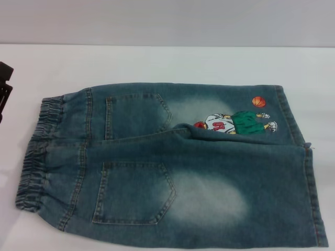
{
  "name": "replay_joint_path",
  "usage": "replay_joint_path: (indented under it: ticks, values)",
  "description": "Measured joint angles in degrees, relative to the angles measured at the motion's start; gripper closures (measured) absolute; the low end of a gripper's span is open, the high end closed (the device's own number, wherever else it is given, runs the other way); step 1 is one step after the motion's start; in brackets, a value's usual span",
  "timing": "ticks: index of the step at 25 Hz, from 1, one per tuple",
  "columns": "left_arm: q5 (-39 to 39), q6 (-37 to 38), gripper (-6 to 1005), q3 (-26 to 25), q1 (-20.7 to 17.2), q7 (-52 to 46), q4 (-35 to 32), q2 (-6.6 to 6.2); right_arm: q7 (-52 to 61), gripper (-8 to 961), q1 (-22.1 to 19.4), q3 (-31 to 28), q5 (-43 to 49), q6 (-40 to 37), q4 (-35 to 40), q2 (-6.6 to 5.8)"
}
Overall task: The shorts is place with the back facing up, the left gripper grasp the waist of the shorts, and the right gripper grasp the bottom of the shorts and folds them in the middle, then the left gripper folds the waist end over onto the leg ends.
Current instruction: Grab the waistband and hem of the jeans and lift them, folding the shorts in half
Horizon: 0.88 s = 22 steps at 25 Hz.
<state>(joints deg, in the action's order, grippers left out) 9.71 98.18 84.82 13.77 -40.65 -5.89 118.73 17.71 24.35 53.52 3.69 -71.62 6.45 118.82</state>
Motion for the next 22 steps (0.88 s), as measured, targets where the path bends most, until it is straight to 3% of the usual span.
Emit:
replay_joint_path:
  ticks: [1, 4, 15, 22]
  values:
    - [-0.08, -0.03, 312, 0.00, -0.02, -0.08, 0.00, 0.00, 0.02, 323, 0.00, 0.00, 0.00, 0.02, -0.05, 0.00]
    - [-0.21, -0.29, 320, -0.11, -0.05, -0.54, 0.10, 0.00, 0.03, 323, 0.04, 0.00, 0.00, 0.04, -0.09, 0.00]
    - [0.13, -0.22, 162, 0.88, 0.09, -0.72, 0.04, -0.17, 0.36, 323, -0.04, 0.00, 0.00, 0.08, -0.12, 0.04]
    - [-0.37, -0.03, 241, 0.23, -0.21, -0.83, -0.07, -0.09, 0.49, 322, -0.09, 0.00, 0.00, 0.08, -0.34, 0.08]
